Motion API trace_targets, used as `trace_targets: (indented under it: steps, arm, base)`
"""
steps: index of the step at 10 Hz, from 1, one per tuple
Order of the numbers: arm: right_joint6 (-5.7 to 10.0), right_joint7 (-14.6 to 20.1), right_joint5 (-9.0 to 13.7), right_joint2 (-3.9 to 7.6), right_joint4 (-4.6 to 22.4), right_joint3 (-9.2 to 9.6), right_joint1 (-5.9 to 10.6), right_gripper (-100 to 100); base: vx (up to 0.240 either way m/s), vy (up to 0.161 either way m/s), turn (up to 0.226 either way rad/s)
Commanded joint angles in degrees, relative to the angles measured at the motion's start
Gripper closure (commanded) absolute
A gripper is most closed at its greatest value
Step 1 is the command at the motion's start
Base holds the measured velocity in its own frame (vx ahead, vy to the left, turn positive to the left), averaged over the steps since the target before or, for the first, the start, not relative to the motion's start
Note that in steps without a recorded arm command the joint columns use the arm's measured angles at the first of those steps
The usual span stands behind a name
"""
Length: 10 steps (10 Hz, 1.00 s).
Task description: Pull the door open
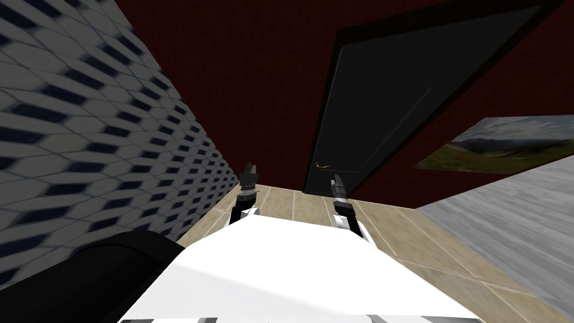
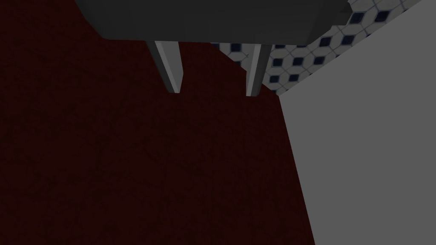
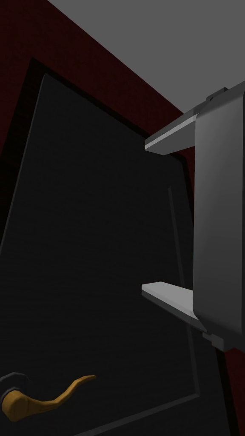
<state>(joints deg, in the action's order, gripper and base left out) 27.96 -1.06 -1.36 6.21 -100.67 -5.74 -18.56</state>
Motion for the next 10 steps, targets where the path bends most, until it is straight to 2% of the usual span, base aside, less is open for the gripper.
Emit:
trace_targets:
  steps: [1, 2, 5, 6, 9, 10]
  arm:
    - [0.26, 0.61, 0.33, 0.57, 2.86, -0.36, 0.85, -100]
    - [0.26, 0.61, 0.33, 0.57, 3.22, -0.36, 0.85, -100]
    - [1.11, 1.5, 0.82, 1.36, 8.77, -0.89, 2.52, -100]
    - [1.11, 1.5, 0.82, 1.36, 9.11, -0.89, 2.52, -100]
    - [1.94, 2.37, 1.29, 2.11, 14.38, -1.41, 4.14, -100]
    - [1.94, 2.37, 1.29, 2.11, 14.85, -1.41, 4.14, -100]
  base:
    - [0.11, -0.047, 0.073]
    - [0.061, -0.036, 0.019]
    - [0.063, -0.032, 0.07]
    - [0.066, -0.036, 0.021]
    - [0.071, -0.034, 0.062]
    - [0.061, -0.034, 0.023]
